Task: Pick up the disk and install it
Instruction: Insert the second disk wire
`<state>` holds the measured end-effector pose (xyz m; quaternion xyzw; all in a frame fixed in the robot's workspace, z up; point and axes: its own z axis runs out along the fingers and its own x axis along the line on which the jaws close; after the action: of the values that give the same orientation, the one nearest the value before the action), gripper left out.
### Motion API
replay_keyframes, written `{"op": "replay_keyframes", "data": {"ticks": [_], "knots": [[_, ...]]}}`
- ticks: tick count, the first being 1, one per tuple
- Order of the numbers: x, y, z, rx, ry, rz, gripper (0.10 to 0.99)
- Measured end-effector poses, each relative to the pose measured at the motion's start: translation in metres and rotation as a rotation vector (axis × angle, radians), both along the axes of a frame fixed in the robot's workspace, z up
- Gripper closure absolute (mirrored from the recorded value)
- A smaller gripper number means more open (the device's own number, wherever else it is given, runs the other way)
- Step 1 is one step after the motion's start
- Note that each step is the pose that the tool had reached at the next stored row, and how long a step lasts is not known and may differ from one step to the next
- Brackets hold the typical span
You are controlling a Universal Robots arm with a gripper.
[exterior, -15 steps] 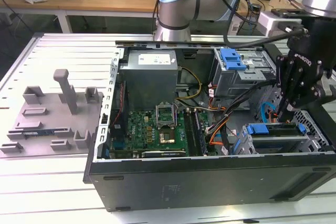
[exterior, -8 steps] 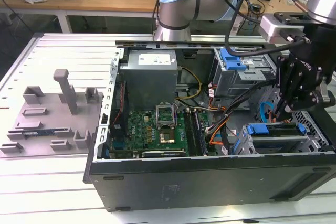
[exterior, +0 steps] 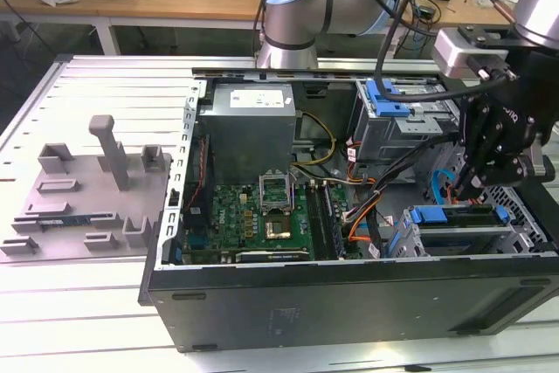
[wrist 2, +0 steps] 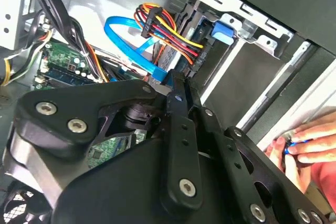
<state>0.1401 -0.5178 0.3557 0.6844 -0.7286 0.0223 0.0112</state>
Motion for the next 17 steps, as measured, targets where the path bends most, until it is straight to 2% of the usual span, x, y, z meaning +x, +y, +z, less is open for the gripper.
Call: {"op": "replay_keyframes", "data": {"ticks": [2,7,8,10,11,12,13,17], "knots": [[0.0000,-0.0026,-0.0003,0.013,0.0000,0.000,0.925],[0.0000,-0.0027,-0.0007,0.013,0.0001,0.000,0.925],[0.0006,-0.0031,-0.0013,0.013,0.0017,0.000,0.925],[0.0020,-0.0041,-0.0019,0.013,0.0097,0.000,0.925],[0.0026,-0.0046,-0.0025,0.013,0.0173,0.000,0.925],[0.0029,-0.0051,-0.0029,0.013,0.0220,0.000,0.925],[0.0031,-0.0055,-0.0031,0.013,0.0239,0.000,0.925],[0.0035,-0.0061,-0.0033,0.013,0.0245,0.000,0.925]]}}
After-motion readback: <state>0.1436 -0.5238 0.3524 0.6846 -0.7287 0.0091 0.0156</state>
